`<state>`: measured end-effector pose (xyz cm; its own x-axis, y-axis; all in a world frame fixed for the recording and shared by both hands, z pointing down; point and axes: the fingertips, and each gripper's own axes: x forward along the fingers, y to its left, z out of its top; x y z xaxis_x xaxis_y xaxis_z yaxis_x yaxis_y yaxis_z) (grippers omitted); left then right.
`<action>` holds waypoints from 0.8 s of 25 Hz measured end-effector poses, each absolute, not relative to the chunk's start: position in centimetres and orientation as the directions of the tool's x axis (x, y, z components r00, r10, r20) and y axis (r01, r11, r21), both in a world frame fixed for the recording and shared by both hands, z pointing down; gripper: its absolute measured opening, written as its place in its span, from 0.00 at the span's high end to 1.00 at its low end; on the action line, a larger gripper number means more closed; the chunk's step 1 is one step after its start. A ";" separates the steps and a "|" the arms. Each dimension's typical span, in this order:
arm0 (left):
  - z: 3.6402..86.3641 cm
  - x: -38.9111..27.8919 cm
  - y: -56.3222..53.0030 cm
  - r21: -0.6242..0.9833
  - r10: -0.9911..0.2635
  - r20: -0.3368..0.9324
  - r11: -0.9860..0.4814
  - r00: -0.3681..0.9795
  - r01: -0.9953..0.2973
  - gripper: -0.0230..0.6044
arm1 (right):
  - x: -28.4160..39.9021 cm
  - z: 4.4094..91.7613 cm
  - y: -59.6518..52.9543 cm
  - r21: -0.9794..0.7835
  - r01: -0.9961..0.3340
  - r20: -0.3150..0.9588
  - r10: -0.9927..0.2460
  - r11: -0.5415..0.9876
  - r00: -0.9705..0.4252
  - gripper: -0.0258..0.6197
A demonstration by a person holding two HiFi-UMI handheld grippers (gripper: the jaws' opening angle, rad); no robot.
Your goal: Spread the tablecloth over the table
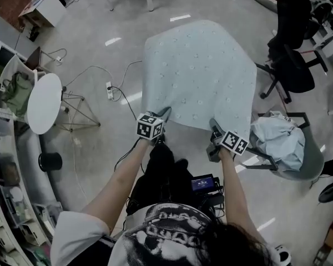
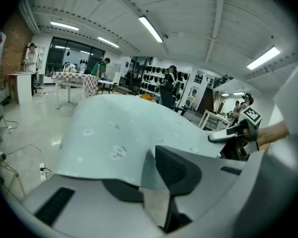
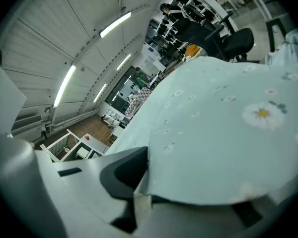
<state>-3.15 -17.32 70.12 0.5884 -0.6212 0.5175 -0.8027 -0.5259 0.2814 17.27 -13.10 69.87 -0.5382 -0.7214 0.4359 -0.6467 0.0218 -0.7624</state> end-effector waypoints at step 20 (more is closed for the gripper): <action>73.2 -4.7 -13.5 0.355 -0.622 0.569 -0.403 0.537 -0.843 0.74 | 18.7 72.3 -7.5 -0.768 -0.640 0.477 -0.693 -0.029 -0.541 0.77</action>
<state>-4.67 -13.50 73.23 0.5374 -0.6224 0.5690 -0.8433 -0.4035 0.3551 18.73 -7.54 72.32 -0.5410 -0.6925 0.4772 -0.6398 -0.0294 -0.7680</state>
